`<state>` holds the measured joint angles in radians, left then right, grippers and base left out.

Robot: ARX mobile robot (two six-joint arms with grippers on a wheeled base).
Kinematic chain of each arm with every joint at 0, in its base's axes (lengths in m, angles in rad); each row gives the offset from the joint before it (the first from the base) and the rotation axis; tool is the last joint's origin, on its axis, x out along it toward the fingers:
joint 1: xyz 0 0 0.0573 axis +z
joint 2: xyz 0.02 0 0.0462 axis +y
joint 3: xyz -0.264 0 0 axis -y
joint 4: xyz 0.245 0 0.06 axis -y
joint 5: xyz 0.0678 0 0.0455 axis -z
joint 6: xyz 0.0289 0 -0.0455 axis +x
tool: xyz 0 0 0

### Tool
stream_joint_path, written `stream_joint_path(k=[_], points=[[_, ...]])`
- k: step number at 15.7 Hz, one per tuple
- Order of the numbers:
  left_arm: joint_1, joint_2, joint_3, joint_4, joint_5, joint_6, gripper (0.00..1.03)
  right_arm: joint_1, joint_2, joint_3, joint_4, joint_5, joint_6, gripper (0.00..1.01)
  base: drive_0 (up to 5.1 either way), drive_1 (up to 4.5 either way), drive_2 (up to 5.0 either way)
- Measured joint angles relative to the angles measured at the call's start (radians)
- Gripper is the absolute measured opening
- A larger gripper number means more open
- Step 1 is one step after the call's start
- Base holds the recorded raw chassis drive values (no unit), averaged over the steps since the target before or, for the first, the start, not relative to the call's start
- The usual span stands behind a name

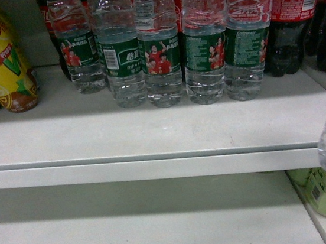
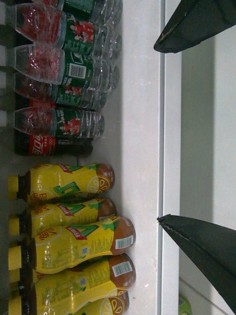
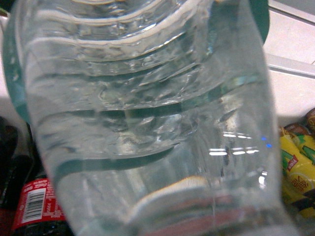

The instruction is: Move water from second to third shelf

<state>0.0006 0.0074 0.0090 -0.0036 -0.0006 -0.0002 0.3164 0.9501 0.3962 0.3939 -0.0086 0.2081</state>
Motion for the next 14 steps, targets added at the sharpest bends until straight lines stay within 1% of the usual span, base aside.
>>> stream_joint_path(k=[3, 5, 7, 9, 11, 12, 14], points=[[0.0, 0.0, 0.0, 0.0, 0.0, 0.0, 0.98, -0.039, -0.189, -0.022, -0.129, -0.037, 0.004, 0.44, 0.0, 0.0, 0.0], [0.0, 0.0, 0.0, 0.0, 0.0, 0.0, 0.98, -0.046, -0.276, -0.022, -0.181, -0.051, 0.005, 0.44, 0.0, 0.0, 0.0], [0.0, 0.0, 0.0, 0.0, 0.0, 0.0, 0.98, -0.051, -0.299, -0.022, -0.195, -0.057, 0.005, 0.44, 0.0, 0.0, 0.0], [0.0, 0.0, 0.0, 0.0, 0.0, 0.0, 0.98, -0.064, -0.392, -0.022, -0.274, -0.078, 0.005, 0.44, 0.0, 0.0, 0.0], [0.0, 0.0, 0.0, 0.0, 0.0, 0.0, 0.98, -0.075, -0.447, -0.022, -0.336, -0.045, 0.004, 0.44, 0.0, 0.0, 0.0], [0.0, 0.0, 0.0, 0.0, 0.0, 0.0, 0.98, -0.077, -0.463, -0.022, -0.346, -0.021, 0.0, 0.44, 0.0, 0.0, 0.0], [0.0, 0.0, 0.0, 0.0, 0.0, 0.0, 0.98, -0.097, -0.474, -0.022, -0.348, -0.004, -0.008, 0.44, 0.0, 0.0, 0.0]])
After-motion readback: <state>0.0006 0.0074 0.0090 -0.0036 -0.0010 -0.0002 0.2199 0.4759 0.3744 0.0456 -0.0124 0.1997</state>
